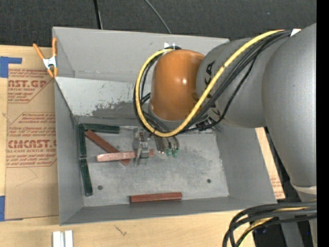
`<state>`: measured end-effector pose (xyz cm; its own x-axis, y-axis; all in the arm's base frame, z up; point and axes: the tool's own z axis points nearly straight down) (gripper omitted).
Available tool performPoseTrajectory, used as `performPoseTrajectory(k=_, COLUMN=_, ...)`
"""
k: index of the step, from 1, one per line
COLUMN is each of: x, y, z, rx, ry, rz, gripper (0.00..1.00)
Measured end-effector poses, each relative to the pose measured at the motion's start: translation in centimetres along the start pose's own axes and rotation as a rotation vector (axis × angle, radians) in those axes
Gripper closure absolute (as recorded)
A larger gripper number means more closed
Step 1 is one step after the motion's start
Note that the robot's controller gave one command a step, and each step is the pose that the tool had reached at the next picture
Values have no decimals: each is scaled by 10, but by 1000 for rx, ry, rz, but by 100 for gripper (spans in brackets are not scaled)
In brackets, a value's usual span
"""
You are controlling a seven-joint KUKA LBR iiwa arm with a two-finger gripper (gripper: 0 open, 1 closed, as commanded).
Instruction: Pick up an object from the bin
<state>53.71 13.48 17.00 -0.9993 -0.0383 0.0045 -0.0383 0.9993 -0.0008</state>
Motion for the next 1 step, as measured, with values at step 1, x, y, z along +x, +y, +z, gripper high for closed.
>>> performPoseTrajectory(k=1, x=-7, y=-10, z=-64, rx=-1, ry=-7, rz=12, gripper=100)
